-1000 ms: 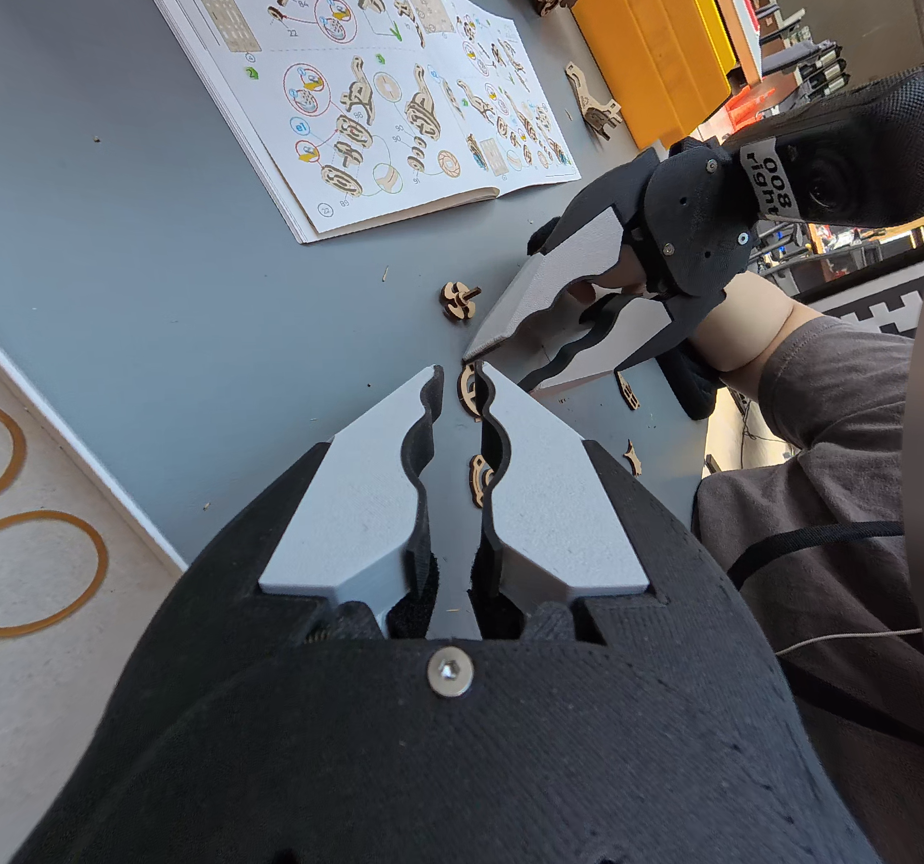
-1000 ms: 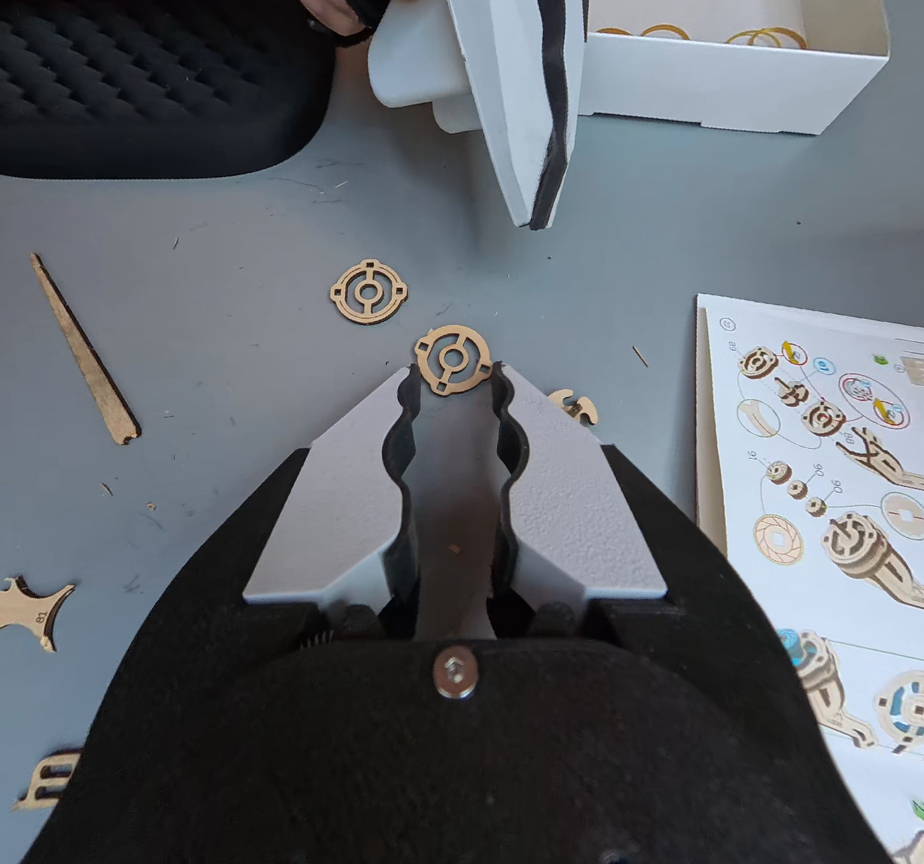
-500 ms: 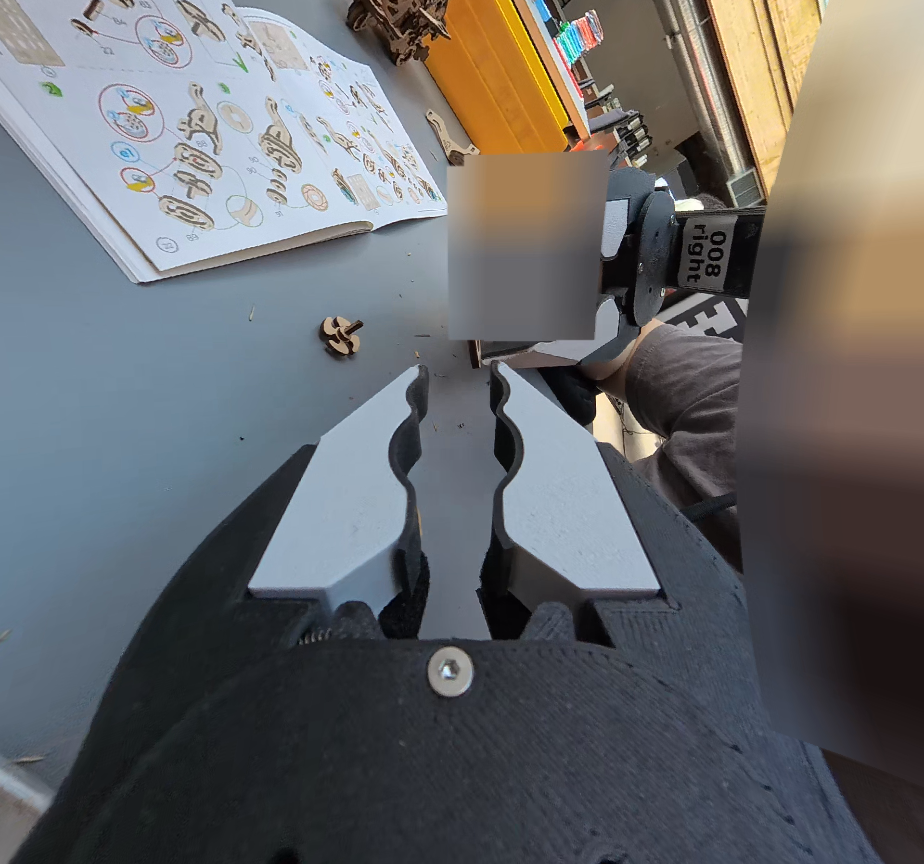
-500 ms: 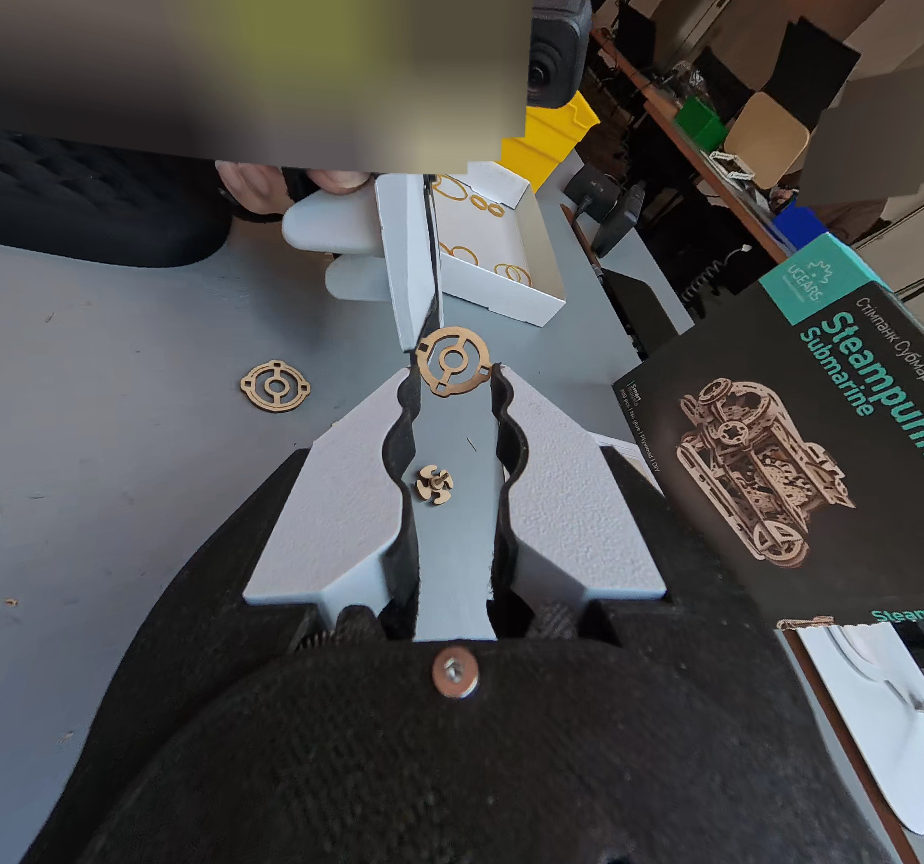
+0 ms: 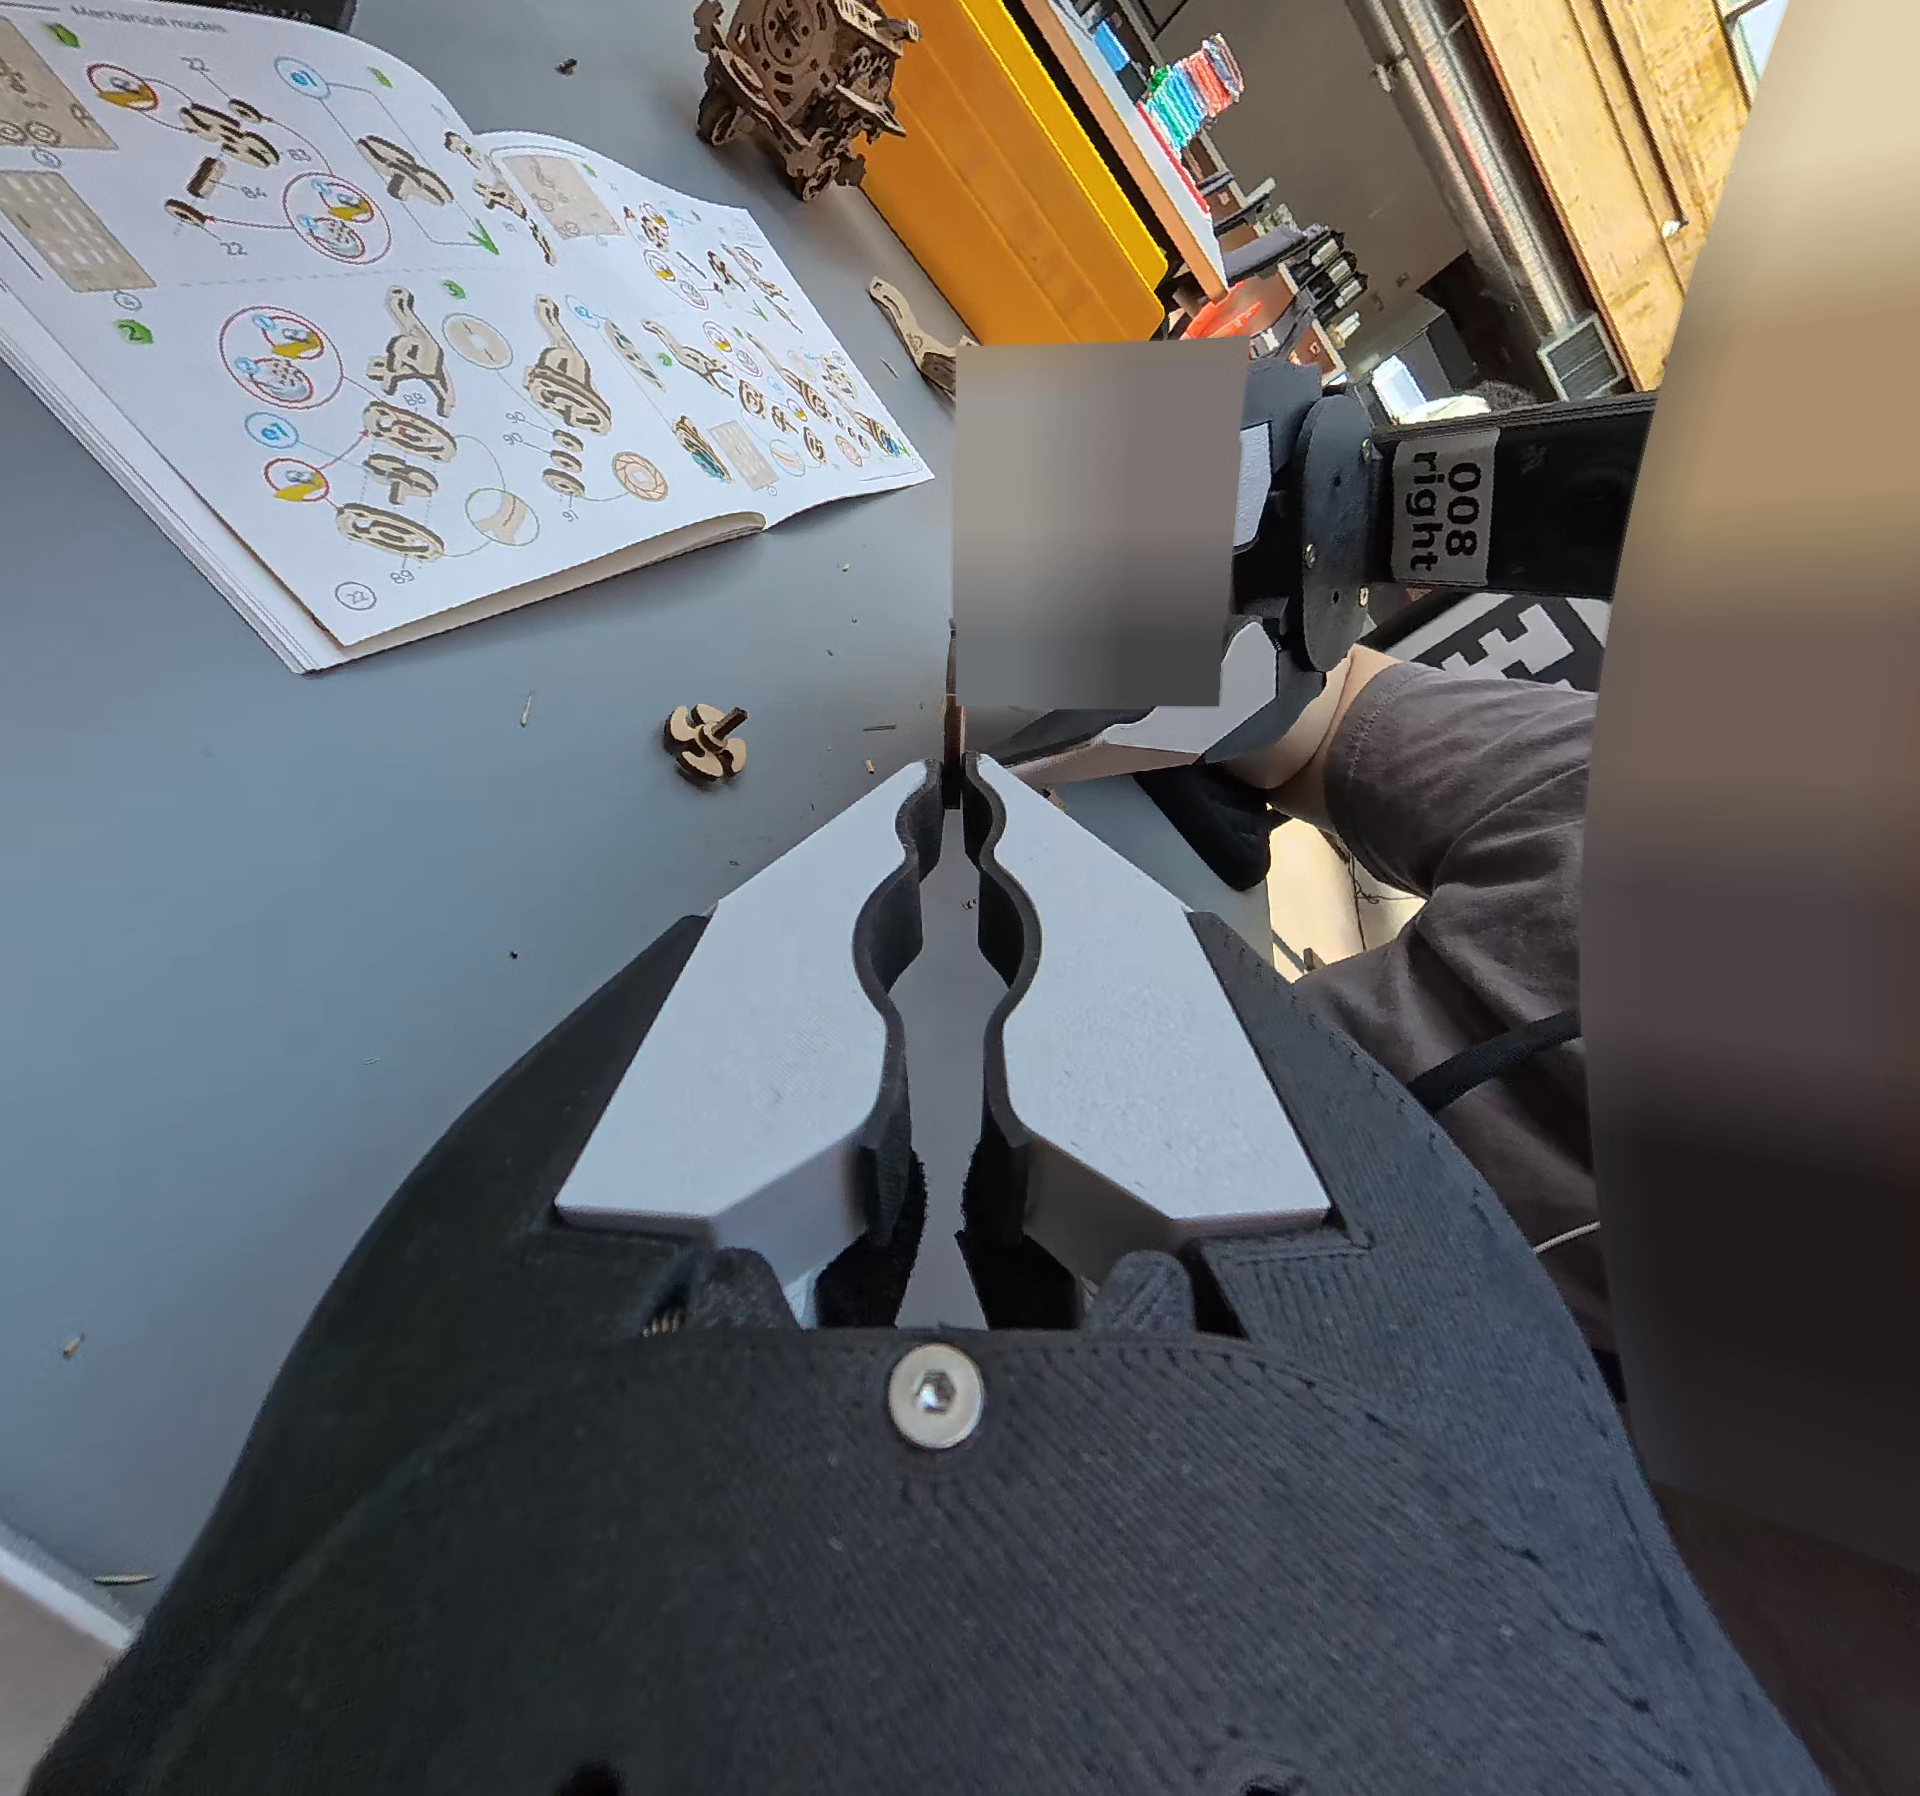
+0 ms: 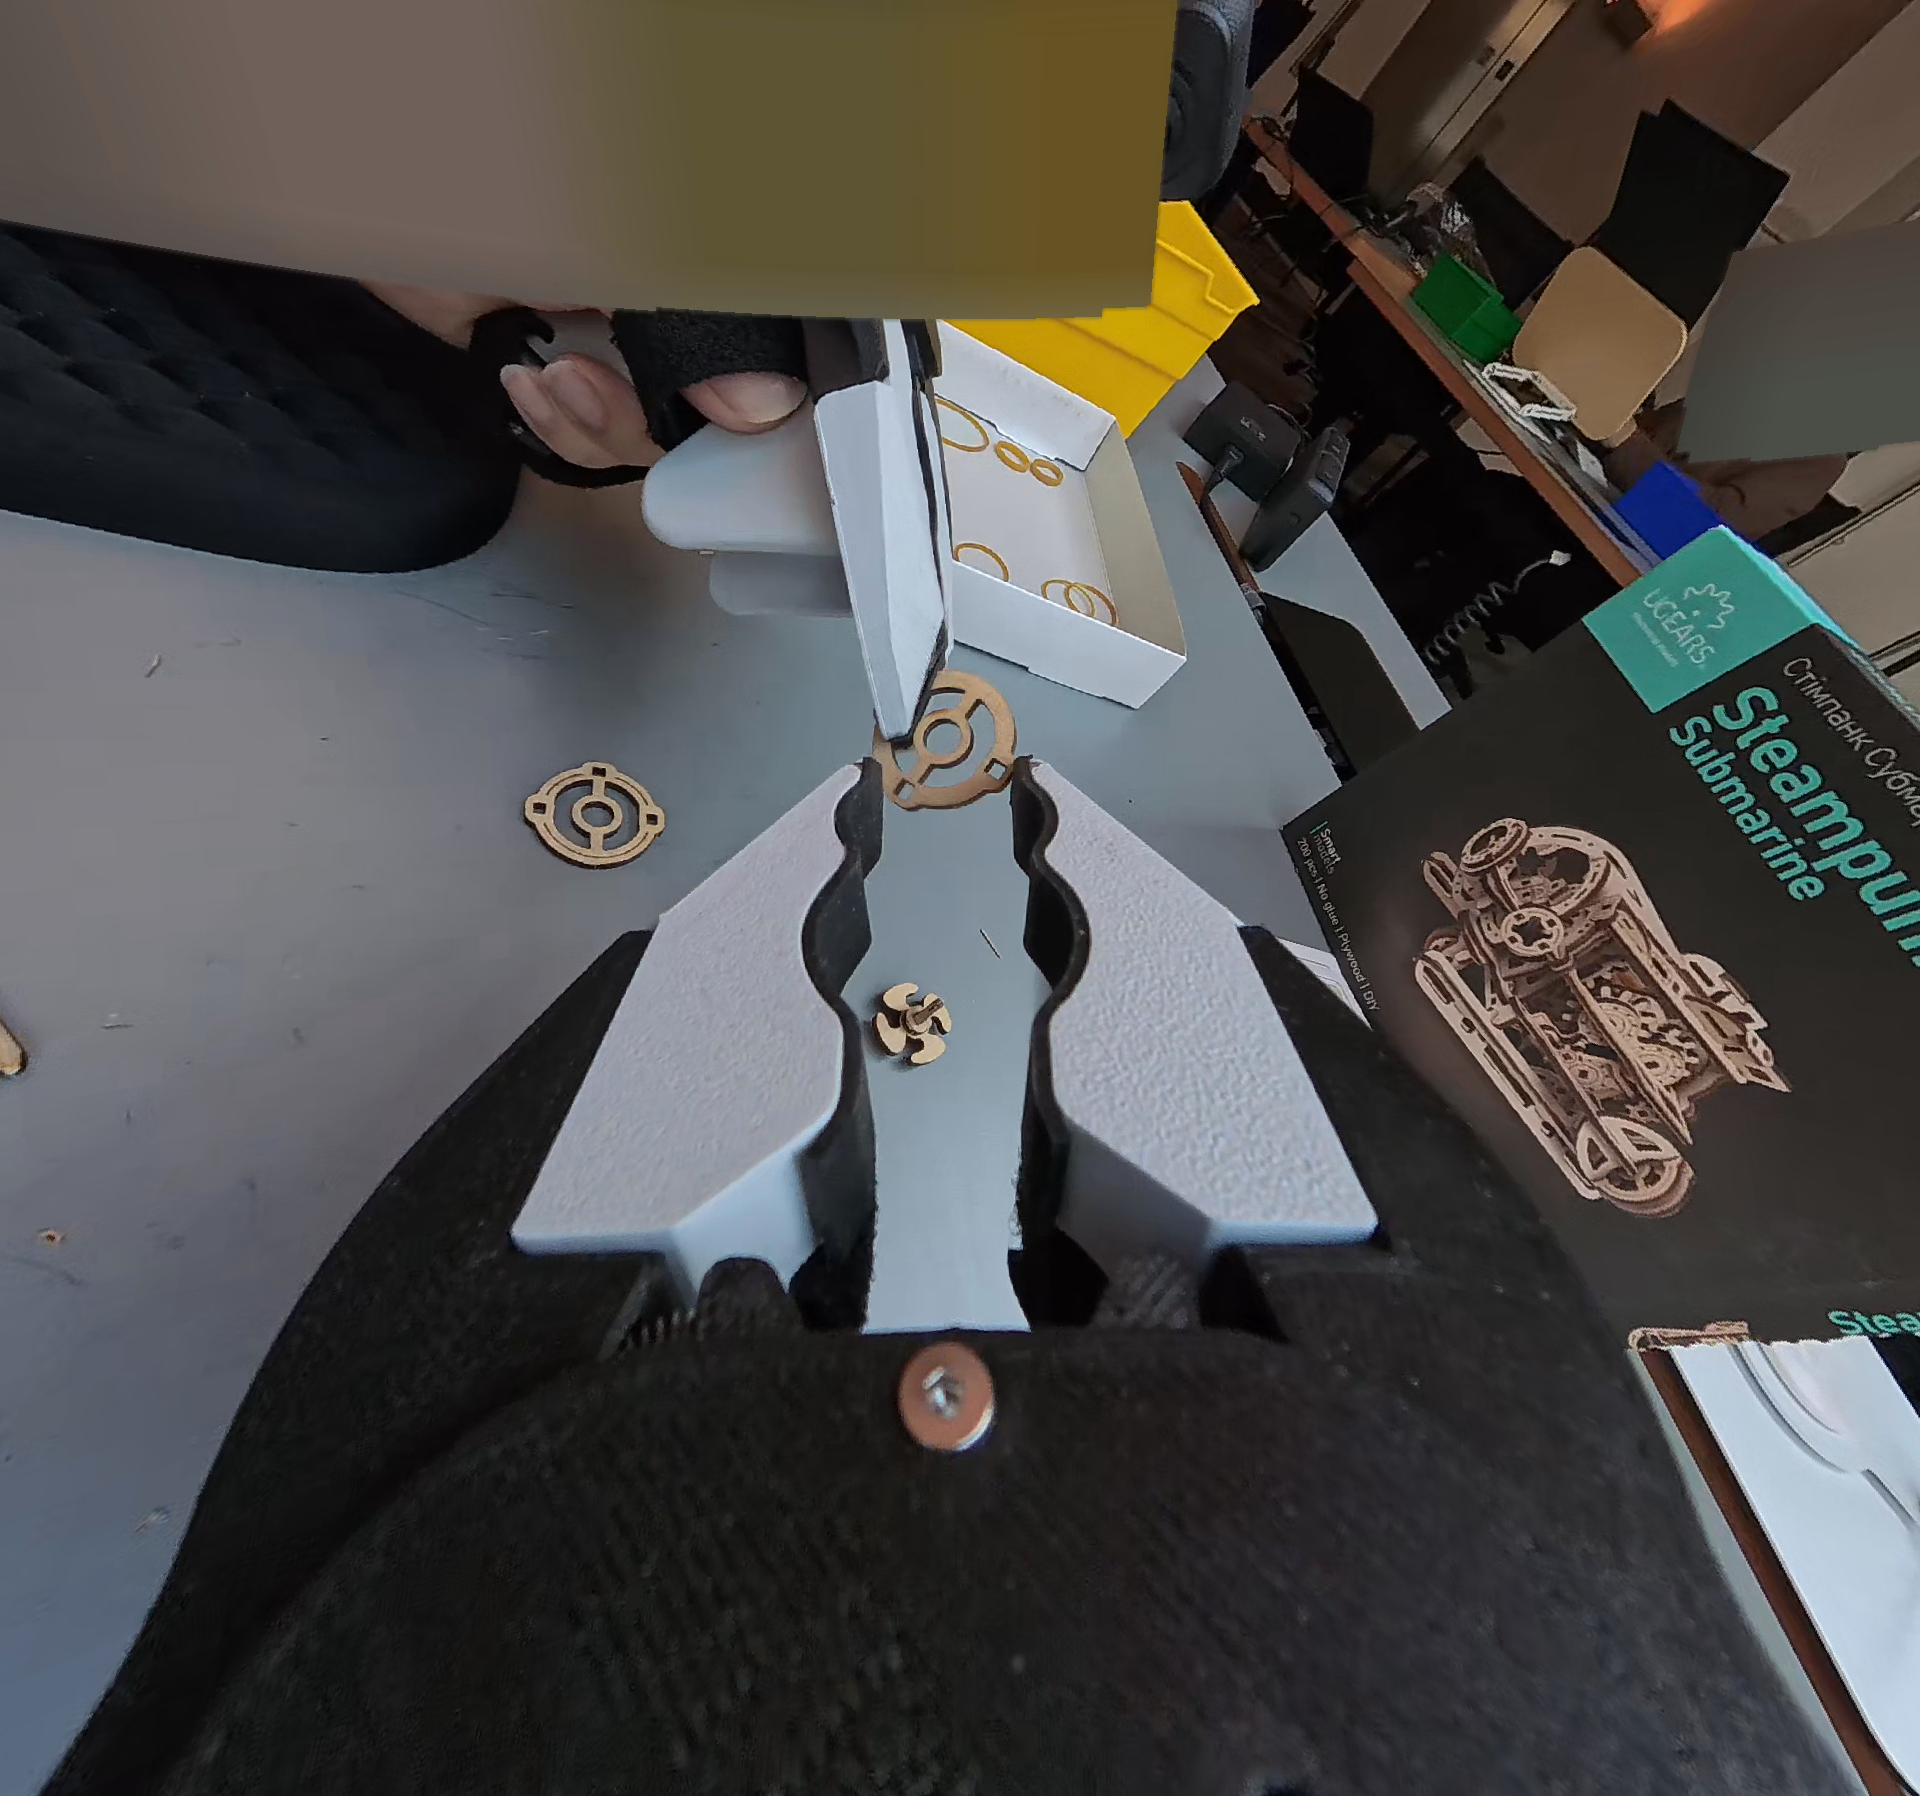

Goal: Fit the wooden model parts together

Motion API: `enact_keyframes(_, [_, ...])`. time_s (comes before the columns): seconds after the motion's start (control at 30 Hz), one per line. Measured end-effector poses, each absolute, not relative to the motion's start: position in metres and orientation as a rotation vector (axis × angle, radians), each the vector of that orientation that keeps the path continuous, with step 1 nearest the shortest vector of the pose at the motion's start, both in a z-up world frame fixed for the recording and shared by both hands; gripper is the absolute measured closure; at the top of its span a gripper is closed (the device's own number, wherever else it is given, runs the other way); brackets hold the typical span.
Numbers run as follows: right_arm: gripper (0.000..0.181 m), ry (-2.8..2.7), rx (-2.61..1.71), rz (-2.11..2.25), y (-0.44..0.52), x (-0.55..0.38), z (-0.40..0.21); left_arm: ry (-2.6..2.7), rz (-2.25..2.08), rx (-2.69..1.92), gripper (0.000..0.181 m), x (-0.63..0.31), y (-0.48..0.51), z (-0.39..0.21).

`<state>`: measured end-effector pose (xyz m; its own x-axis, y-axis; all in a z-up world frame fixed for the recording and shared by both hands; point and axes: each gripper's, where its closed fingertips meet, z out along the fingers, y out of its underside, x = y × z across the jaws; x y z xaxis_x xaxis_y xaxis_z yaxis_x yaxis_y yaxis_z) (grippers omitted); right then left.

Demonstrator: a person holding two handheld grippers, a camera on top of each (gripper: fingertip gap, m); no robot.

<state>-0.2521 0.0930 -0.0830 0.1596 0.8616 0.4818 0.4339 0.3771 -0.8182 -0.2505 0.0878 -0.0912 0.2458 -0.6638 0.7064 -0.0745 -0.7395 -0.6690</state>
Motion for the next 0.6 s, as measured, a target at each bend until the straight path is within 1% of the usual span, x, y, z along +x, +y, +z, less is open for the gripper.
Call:
enact_keyframes(0.13, [0.158,-1.484,-1.264,0.532,0.091,-0.251,-0.086,0.652,-1.566,-2.012,0.181,-0.254,0.088,-0.089])
enact_keyframes(0.23, [0.156,-1.513,-1.316,0.690,0.086,-0.250,-0.089,0.709,-1.526,-2.046,0.181,-0.256,0.085,-0.094])
enact_keyframes(0.37, [0.156,-1.541,-1.440,0.900,0.082,-0.248,-0.101,0.886,-1.312,-2.176,0.181,-0.257,0.078,-0.119])
enact_keyframes(0.5, [0.156,-1.578,-1.526,1.002,0.077,-0.248,-0.114,1.015,-1.312,-2.222,0.181,-0.247,0.060,-0.131])
enact_keyframes(0.6, [0.165,-1.619,-1.573,1.055,0.069,-0.249,-0.123,1.087,-1.306,-2.233,0.181,-0.242,0.052,-0.137])
